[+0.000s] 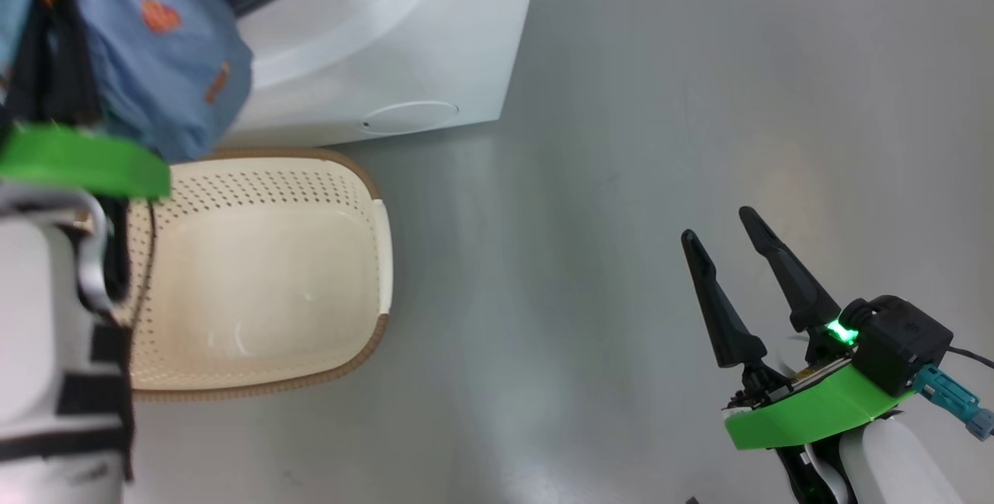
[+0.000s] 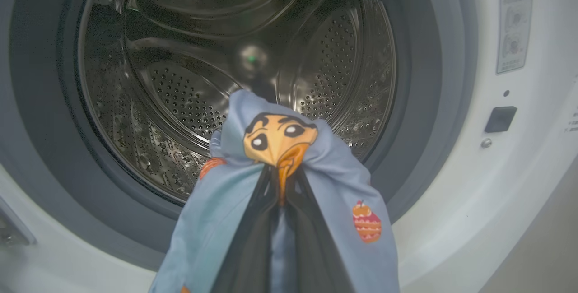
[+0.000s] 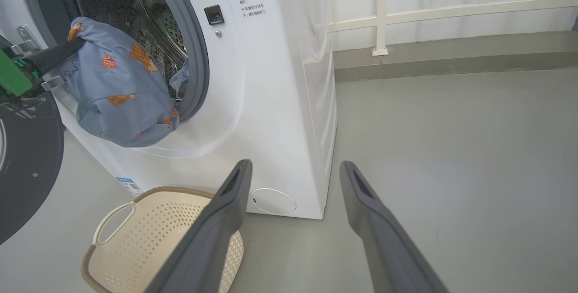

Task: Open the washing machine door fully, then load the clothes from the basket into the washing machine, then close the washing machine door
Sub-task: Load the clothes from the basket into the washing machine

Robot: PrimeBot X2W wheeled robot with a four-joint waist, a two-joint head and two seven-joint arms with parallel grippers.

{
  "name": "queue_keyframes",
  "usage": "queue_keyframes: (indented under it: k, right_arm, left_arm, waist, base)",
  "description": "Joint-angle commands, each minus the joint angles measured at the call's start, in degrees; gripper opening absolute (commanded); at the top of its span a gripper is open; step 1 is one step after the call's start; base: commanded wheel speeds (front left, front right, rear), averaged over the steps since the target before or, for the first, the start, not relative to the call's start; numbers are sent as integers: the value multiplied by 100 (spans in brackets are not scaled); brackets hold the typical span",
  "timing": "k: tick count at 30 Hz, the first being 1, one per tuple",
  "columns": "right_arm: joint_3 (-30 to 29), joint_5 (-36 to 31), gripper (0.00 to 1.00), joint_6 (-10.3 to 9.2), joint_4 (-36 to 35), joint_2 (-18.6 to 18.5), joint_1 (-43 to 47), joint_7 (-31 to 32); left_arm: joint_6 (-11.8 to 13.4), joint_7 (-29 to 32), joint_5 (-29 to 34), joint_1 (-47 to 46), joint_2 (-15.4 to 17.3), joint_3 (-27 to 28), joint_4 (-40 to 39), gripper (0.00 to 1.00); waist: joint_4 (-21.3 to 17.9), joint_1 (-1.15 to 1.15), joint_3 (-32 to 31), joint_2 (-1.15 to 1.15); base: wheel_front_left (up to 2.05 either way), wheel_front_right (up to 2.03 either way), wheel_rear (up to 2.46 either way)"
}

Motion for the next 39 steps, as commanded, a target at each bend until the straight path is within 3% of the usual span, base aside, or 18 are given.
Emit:
queue_keyframes:
  k: [1, 14, 22, 39]
  right_arm:
    - [150, 57, 100, 9, -144, -51, -39, -27]
    - [160, 169, 100, 9, -189, -82, -153, -27]
    - [99, 225, 100, 9, -282, -119, -162, -27]
    - [167, 272, 100, 9, -342, -151, 118, -27]
  left_arm:
    - [-22, 62, 24, -374, 294, 140, 13, 0]
    - [74, 453, 227, -2498, 763, 7, 1101, 0]
    - [189, 358, 280, -3124, 639, -174, 1815, 0]
    - [368, 604, 482, -4318, 464, -588, 2978, 0]
  waist:
    - [-80, 0, 101, 0]
    - [-255, 0, 813, 0]
    - [-179, 0, 1399, 0]
    - [-111, 0, 1921, 0]
  base:
    - [0, 0, 0]
    - [0, 0, 0]
    - [0, 0, 0]
    - [0, 0, 0]
